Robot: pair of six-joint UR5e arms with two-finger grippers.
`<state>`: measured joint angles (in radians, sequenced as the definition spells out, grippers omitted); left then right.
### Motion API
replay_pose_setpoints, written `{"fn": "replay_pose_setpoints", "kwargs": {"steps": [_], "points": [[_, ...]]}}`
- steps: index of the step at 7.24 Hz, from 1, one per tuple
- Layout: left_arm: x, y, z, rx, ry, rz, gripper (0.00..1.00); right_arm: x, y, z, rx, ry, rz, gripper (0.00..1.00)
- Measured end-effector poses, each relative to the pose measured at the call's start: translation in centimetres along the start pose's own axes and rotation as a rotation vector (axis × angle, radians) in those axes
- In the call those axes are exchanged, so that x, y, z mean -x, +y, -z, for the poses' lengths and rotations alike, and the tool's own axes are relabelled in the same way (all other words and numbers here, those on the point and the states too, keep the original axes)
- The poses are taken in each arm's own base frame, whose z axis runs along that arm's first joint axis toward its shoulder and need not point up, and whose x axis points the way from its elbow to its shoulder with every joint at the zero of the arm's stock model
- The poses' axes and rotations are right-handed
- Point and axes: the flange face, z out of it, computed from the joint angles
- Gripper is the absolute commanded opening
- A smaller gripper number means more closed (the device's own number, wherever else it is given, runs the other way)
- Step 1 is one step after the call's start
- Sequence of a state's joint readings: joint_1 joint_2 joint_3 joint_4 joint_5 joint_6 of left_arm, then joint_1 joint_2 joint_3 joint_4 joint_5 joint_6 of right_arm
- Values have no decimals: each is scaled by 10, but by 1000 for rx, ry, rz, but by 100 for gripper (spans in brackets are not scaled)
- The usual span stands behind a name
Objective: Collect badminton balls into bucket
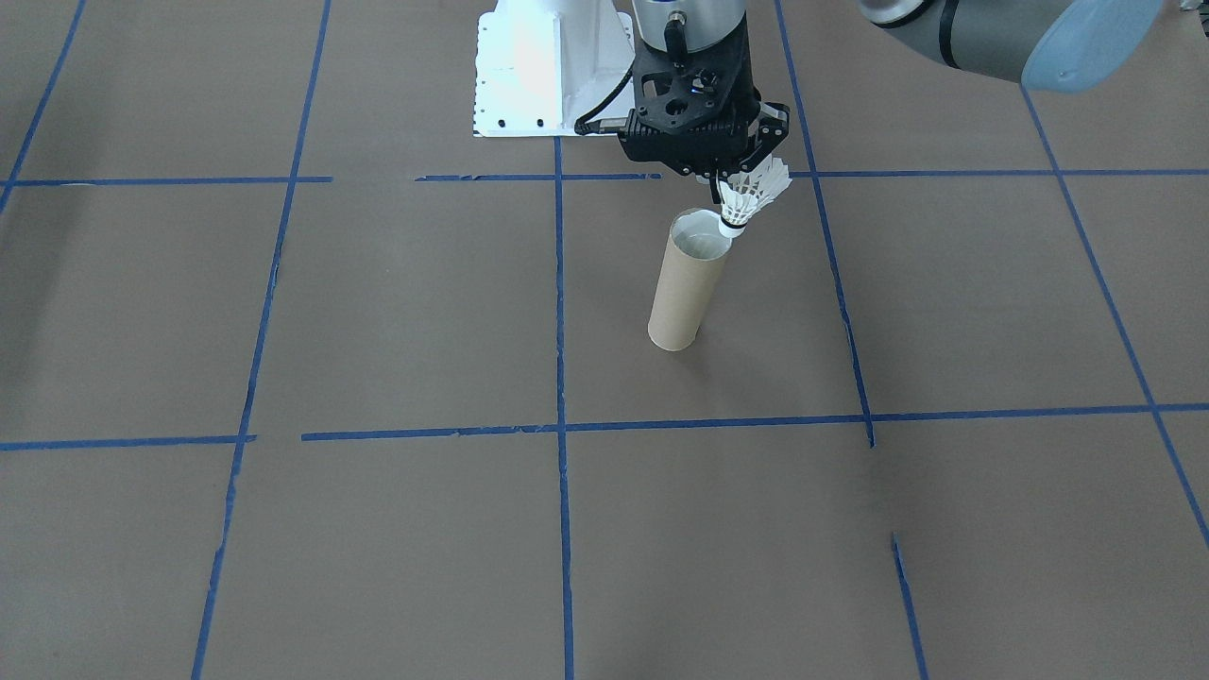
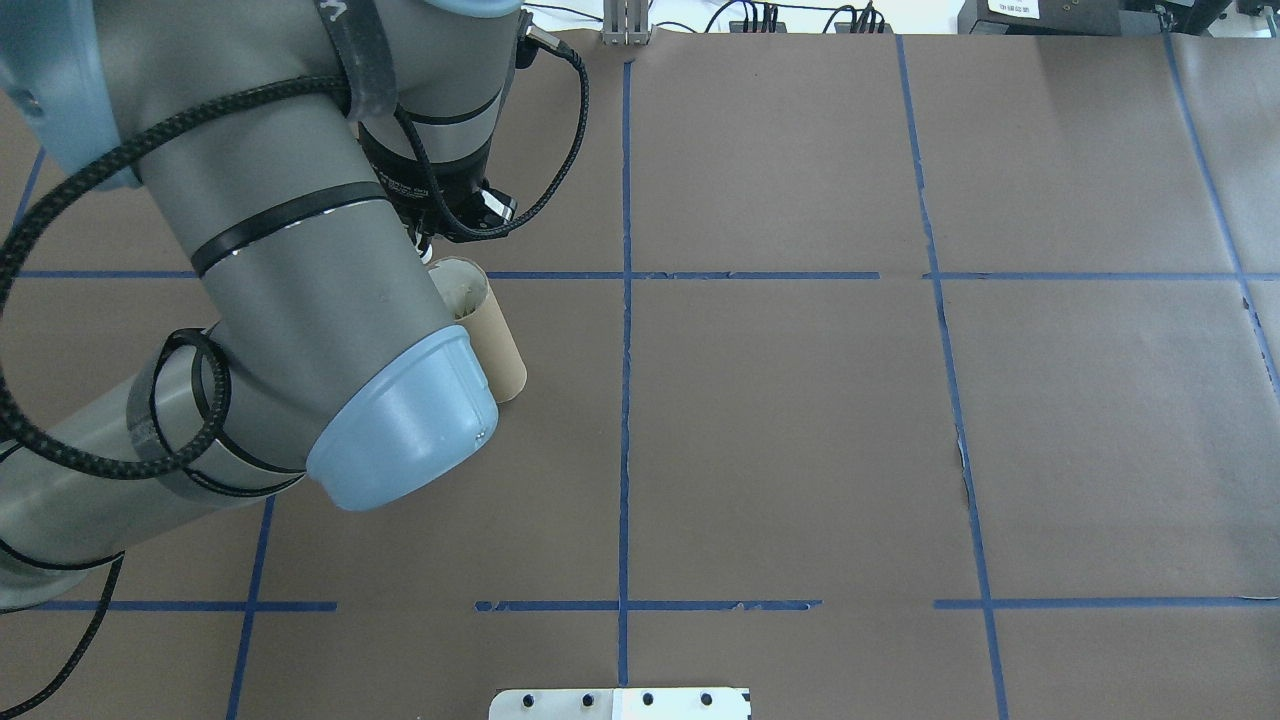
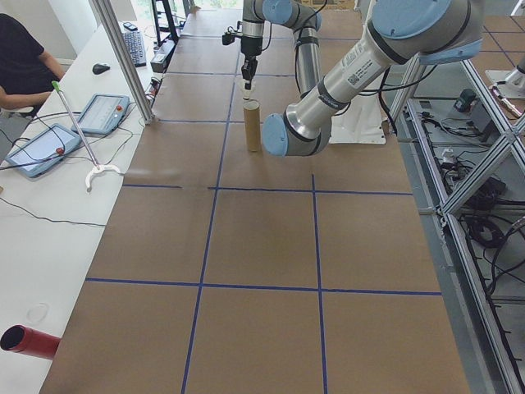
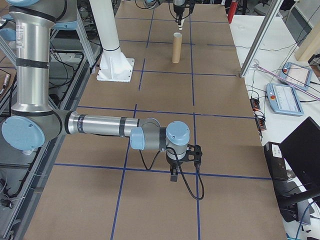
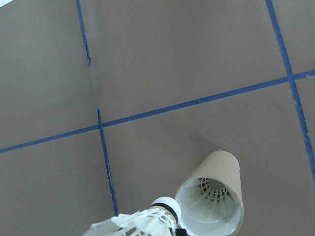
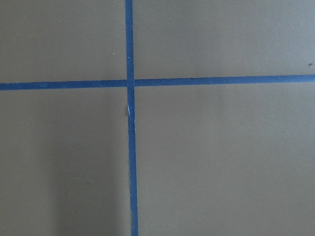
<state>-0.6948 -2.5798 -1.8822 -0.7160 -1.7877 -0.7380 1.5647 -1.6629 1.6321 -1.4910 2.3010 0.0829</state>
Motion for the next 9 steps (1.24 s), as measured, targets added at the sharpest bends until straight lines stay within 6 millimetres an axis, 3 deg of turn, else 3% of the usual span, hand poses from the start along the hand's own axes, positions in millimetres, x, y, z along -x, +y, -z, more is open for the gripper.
{"fn": "replay_pose_setpoints", "kwargs": {"steps": [2, 3, 4, 9], "points": [[-16, 7, -8, 2, 0, -26, 0, 0, 0, 0, 0, 0, 0, 100], [-20, 9, -10, 2, -1, -28, 6, 0, 0, 0, 0, 0, -1, 100], [-23, 10, -13, 4, -2, -27, 99, 0, 0, 0, 0, 0, 0, 100], [-22, 11, -17, -10, 10, -36, 100, 0, 0, 0, 1, 0, -1, 100]]}}
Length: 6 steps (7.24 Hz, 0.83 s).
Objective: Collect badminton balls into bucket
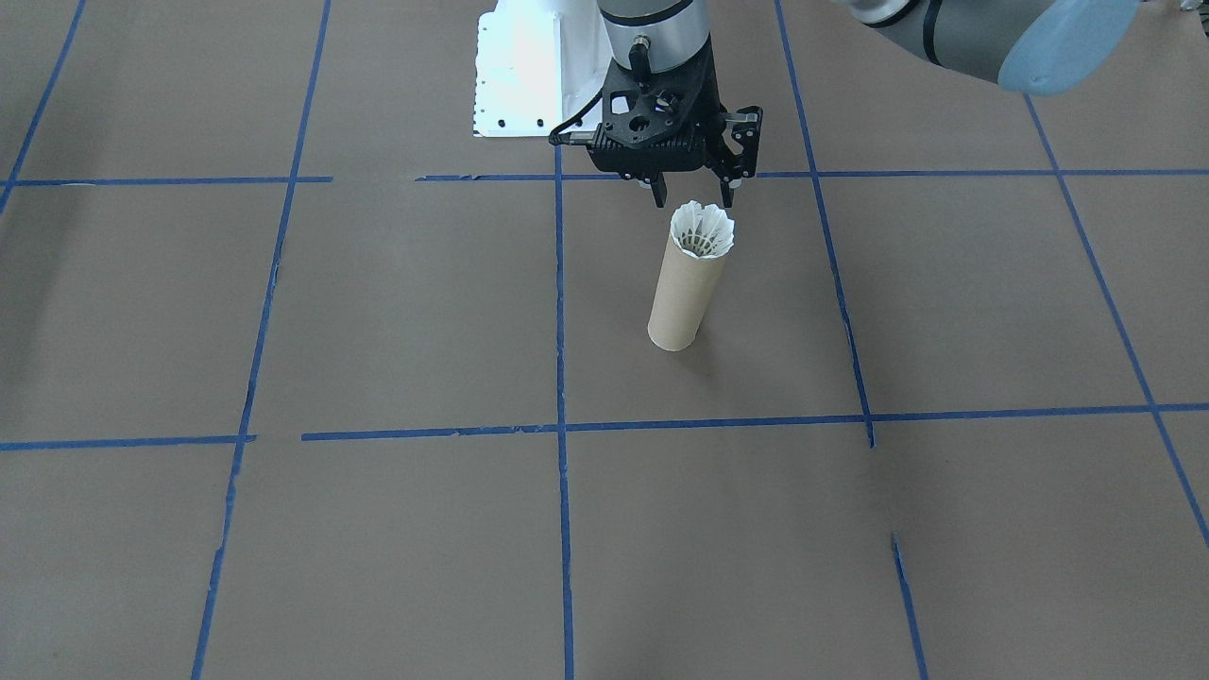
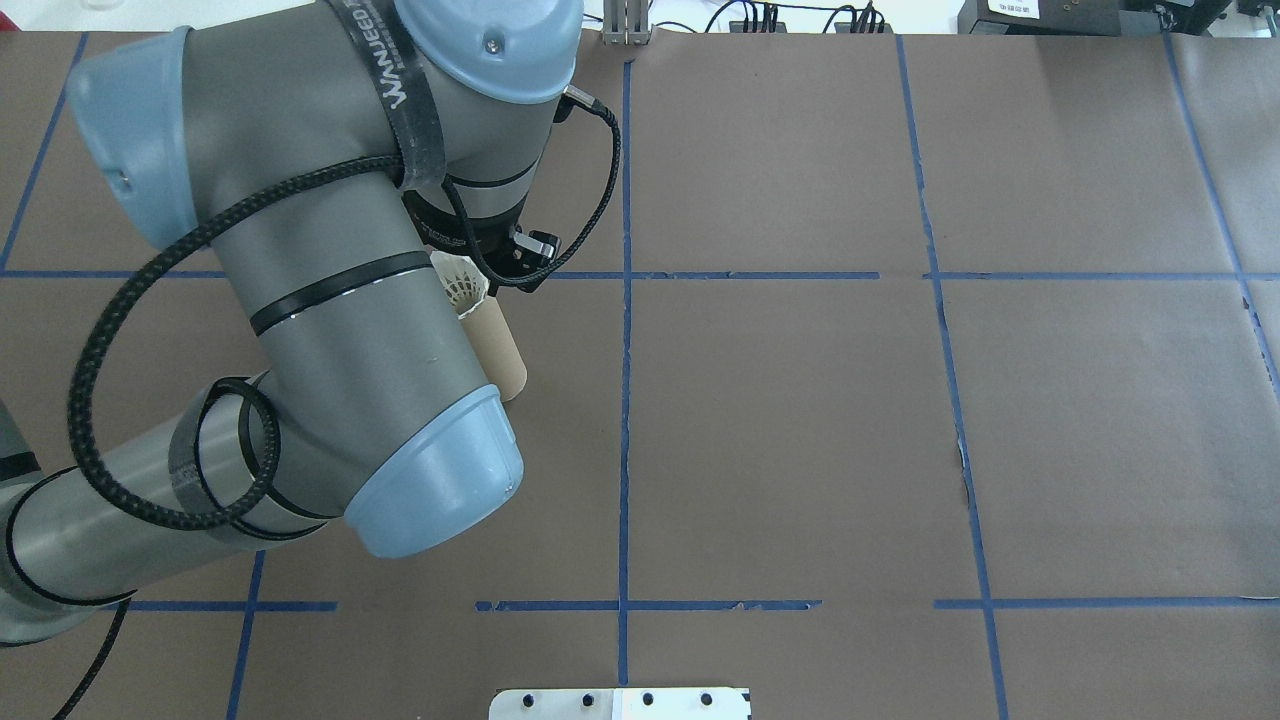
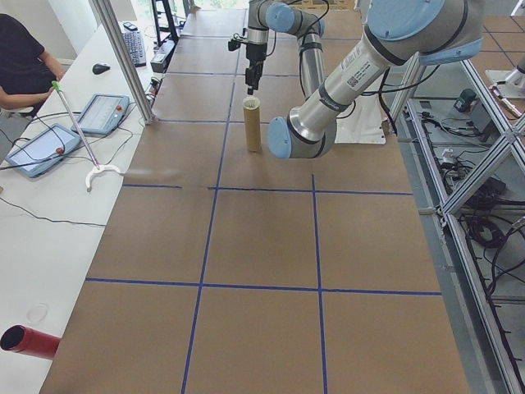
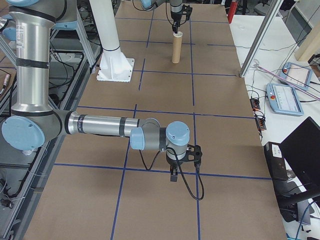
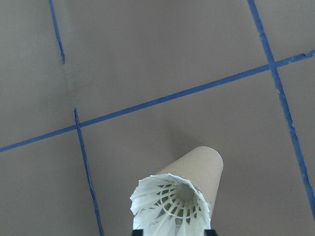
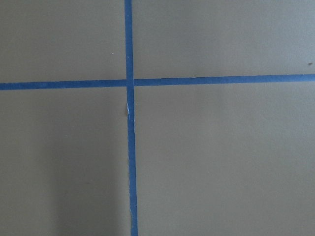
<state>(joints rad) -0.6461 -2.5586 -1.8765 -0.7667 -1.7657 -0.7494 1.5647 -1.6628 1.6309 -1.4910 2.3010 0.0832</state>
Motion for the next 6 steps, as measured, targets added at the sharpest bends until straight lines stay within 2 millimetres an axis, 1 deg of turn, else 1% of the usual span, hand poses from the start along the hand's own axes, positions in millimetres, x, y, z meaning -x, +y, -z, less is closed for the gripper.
{"fn": "replay_pose_setpoints", "kwargs": {"steps": [1, 2, 3, 4, 5, 6], "points": [[6, 5, 4, -15, 12, -7, 100, 0, 0, 0, 0, 0, 1, 100], [22, 14, 6, -43, 32, -12, 100, 0, 0, 0, -1, 0, 1, 100], [50, 17, 8, -88, 51, -26, 100, 0, 0, 0, -1, 0, 1, 100], [87, 10, 10, -126, 60, -61, 100, 0, 0, 0, 0, 0, 1, 100], [131, -1, 9, -138, 76, -96, 100, 0, 0, 0, 0, 0, 0, 100], [186, -9, 0, -136, 107, -123, 100, 0, 0, 0, 0, 0, 0, 100]]}}
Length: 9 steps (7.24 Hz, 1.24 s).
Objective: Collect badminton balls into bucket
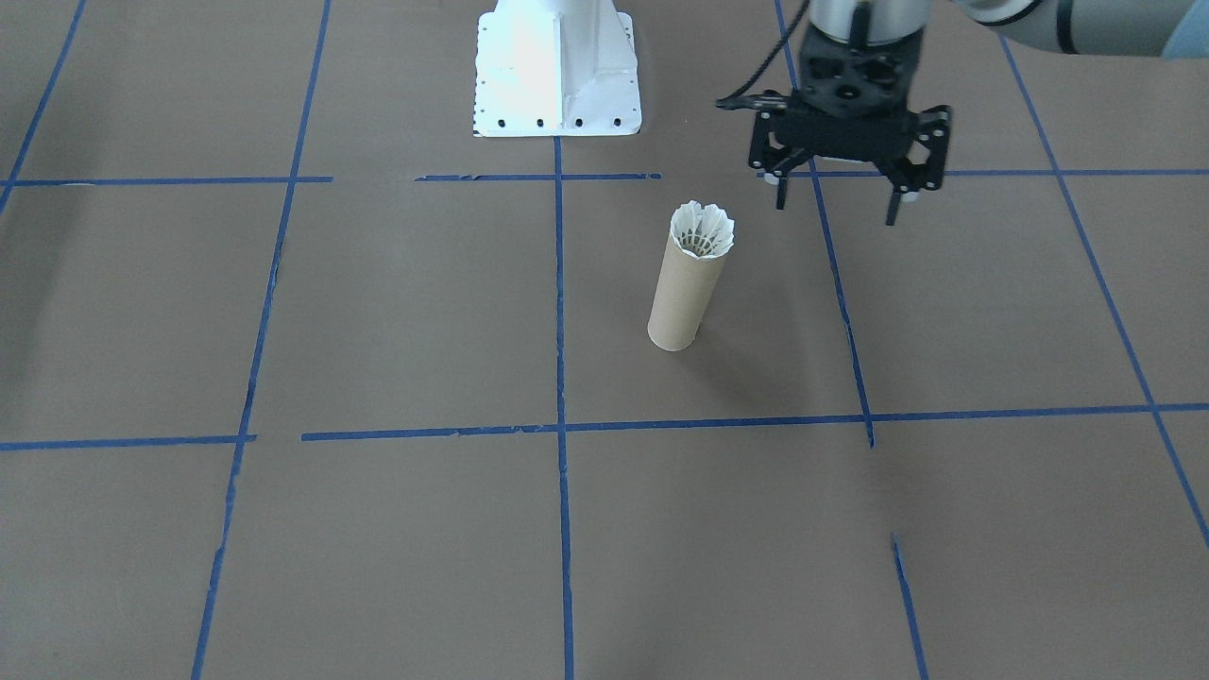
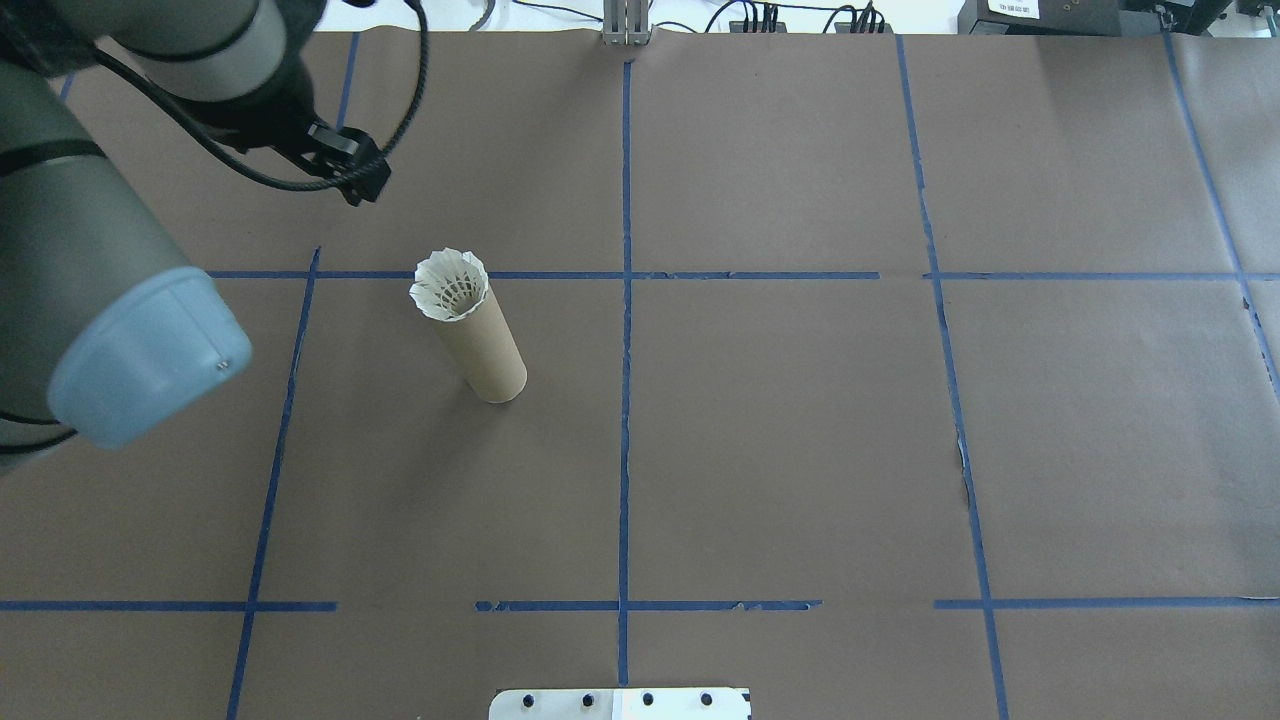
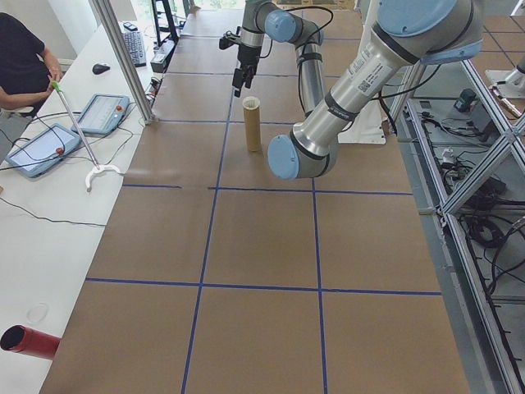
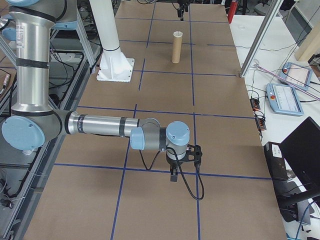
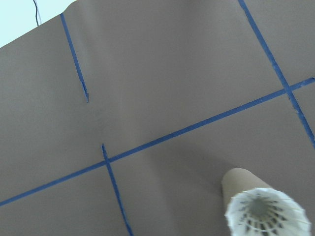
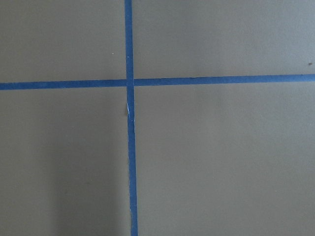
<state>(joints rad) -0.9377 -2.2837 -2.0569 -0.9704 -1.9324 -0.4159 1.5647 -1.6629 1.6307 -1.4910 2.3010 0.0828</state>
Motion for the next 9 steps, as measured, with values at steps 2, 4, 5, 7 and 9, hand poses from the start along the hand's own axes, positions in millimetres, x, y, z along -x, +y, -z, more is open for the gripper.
{"fn": "replay_pose_setpoints", "kwargs": {"steps": [2, 4, 5, 7, 9], "points": [[93, 14, -23, 6, 49, -37, 100, 0, 0, 0, 0, 0, 0, 100], [154, 18, -48, 36, 41, -52, 100, 0, 0, 0, 0, 0, 0, 100], [185, 20, -66, 63, 50, -76, 100, 0, 0, 0, 0, 0, 0, 100], [241, 52, -102, 99, 102, -83, 100, 0, 0, 0, 0, 0, 0, 100], [312, 110, -135, 79, 151, -18, 100, 0, 0, 0, 0, 0, 0, 100]]}}
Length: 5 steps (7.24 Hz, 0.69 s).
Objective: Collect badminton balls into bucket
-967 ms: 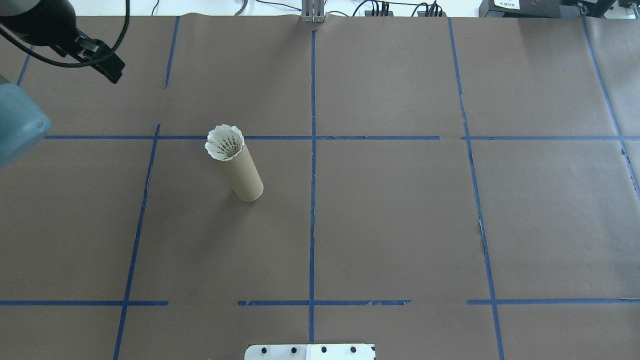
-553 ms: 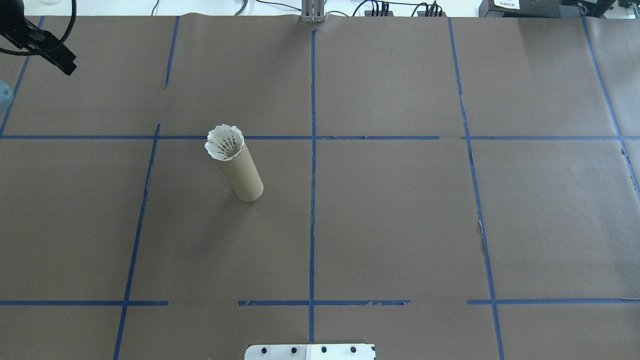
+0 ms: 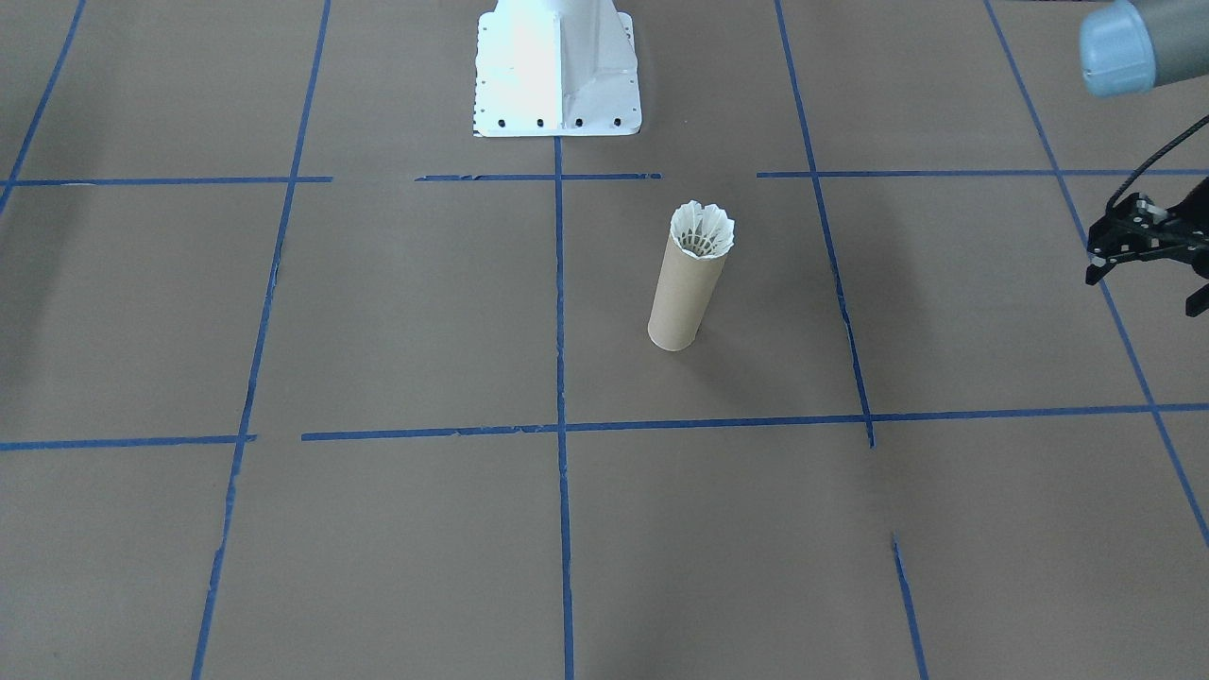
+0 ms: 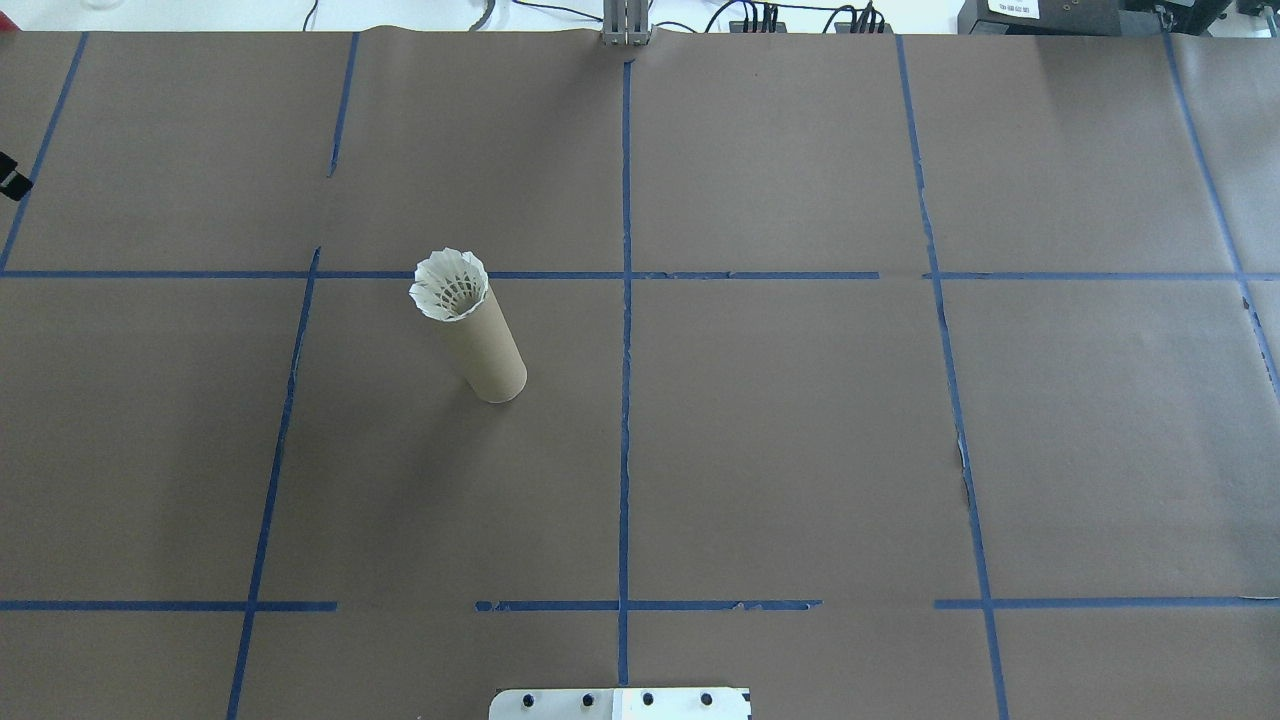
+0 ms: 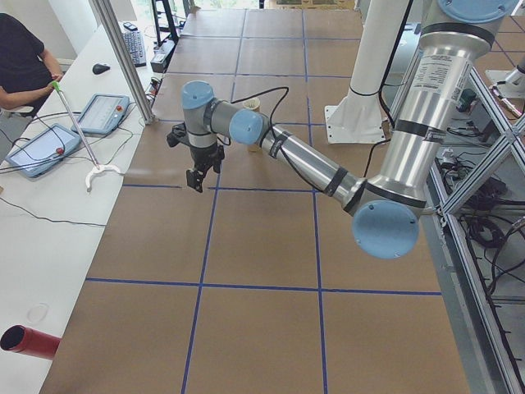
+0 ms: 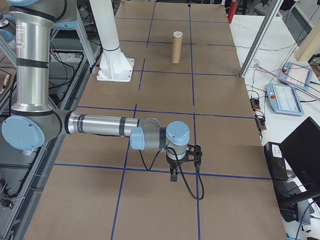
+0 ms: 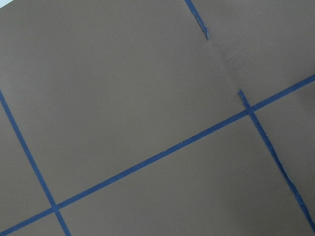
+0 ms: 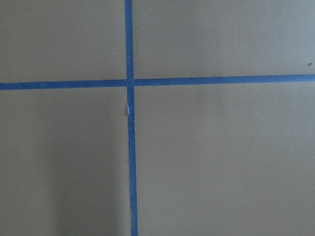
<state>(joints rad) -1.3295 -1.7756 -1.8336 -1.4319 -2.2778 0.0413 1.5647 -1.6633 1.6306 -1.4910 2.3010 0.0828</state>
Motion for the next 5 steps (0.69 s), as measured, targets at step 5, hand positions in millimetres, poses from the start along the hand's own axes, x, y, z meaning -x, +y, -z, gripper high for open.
{"fn": "replay_pose_setpoints", "kwargs": {"steps": [5], "points": [[165, 158, -30, 56, 3, 373, 100, 0, 0, 0, 0, 0, 0, 100]]}}
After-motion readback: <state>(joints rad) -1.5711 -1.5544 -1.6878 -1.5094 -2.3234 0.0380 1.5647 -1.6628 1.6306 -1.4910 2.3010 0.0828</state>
